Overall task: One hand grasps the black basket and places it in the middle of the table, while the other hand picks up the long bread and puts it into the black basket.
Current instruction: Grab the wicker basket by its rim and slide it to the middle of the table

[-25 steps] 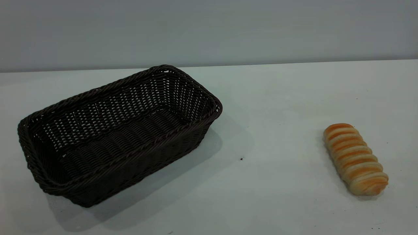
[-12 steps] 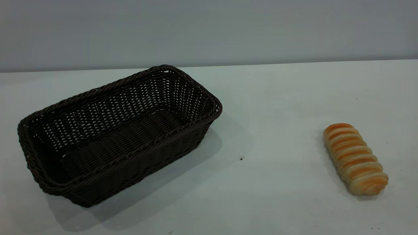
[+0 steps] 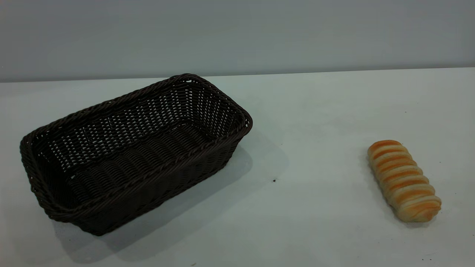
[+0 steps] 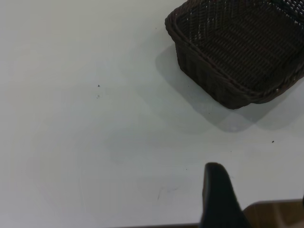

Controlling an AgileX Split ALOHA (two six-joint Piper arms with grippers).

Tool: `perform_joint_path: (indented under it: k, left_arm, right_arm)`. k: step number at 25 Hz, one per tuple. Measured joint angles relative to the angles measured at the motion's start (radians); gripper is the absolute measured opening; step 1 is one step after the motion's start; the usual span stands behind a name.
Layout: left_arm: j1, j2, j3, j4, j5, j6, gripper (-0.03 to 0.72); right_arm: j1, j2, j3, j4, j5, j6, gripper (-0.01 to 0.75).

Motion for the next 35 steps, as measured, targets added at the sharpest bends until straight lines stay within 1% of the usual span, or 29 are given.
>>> perform_joint_path:
  k: [27, 35]
  left_arm:
    - [0.0, 0.0, 0.0, 0.0, 0.0, 0.0, 0.482]
    - [0.0, 0.0, 0.0, 0.023, 0.0, 0.0, 0.482]
  right_arm:
    - [0.0, 0.0, 0.0, 0.0, 0.0, 0.001, 0.329]
    - [0.0, 0.0, 0.0, 0.0, 0.0, 0.0, 0.329]
